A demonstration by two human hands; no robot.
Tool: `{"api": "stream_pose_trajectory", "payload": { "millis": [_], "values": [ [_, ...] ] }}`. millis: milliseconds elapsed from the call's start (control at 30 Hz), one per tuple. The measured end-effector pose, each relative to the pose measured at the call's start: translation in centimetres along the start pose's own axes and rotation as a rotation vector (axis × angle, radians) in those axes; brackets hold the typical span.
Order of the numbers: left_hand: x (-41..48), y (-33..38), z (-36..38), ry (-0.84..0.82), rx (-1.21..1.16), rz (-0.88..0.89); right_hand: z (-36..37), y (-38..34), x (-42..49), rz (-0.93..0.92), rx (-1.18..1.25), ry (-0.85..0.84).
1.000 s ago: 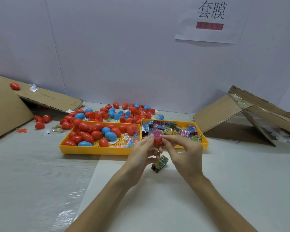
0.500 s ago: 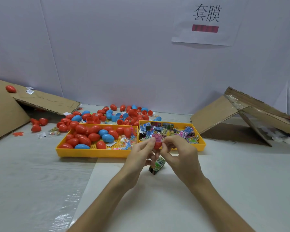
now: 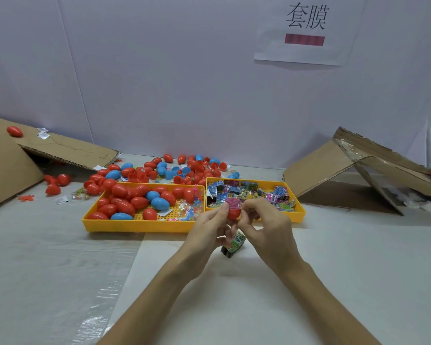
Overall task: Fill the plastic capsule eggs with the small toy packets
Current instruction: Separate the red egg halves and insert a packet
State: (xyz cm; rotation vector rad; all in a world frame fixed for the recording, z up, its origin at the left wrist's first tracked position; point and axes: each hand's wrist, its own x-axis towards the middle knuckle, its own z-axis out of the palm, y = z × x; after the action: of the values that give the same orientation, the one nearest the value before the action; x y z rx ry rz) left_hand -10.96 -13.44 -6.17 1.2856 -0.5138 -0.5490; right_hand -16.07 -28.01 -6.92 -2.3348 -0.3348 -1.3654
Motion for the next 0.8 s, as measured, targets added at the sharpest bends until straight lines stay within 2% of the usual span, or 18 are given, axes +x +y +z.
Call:
{"api": "stream_pose_trajectory", "payload": {
  "millis": [300, 567, 800],
  "values": [
    [0.22, -0.29, -0.20, -0.032, 0.014, 0.018, -0.08, -0.01, 0.06, 0.024, 0.039, -0.053],
    [0.07, -0.52, -0.62, -0.115, 0.073, 0.182, 0.14, 0.08, 0.08, 0.091, 0.087, -0.080],
    [0.12, -0.78, -0.60, -0.097, 0.087, 0.205, 0.28, 0.02, 0.02, 0.137, 0.131, -0.118]
  ]
}}
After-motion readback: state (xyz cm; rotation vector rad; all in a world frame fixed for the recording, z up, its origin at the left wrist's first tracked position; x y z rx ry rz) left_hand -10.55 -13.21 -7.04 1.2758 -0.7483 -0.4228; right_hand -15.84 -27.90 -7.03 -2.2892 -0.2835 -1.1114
